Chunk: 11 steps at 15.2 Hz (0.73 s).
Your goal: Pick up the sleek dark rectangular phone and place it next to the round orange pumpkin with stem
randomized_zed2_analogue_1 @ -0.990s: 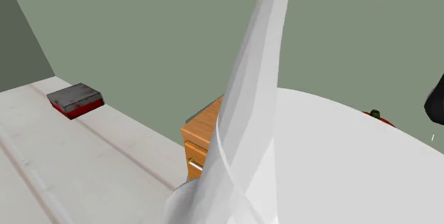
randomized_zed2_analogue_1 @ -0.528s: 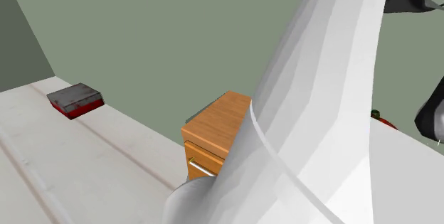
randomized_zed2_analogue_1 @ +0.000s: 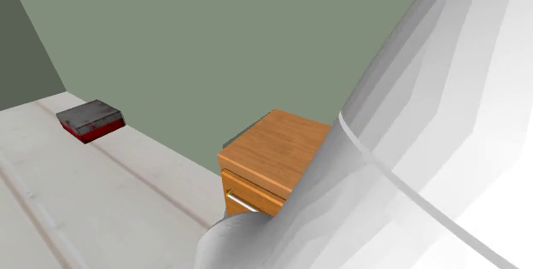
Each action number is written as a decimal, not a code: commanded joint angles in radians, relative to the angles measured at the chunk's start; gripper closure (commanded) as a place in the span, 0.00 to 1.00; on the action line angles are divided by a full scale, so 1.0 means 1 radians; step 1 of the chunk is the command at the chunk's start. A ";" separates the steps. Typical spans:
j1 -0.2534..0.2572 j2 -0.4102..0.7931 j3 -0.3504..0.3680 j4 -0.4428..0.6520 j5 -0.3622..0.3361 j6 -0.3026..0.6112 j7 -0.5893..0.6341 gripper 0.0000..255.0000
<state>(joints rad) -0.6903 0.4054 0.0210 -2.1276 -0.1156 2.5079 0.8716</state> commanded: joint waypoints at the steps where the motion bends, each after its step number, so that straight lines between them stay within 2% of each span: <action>1: 0.001 0.023 -0.002 0.002 -0.003 0.021 0.004 1.00; 8: 0.006 0.109 -0.009 0.015 -0.013 0.094 0.015 1.00; 11: 0.006 0.109 -0.009 0.015 -0.013 0.094 0.015 1.00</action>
<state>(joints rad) -0.6844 0.5120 0.0123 -2.1138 -0.1287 2.6006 0.8861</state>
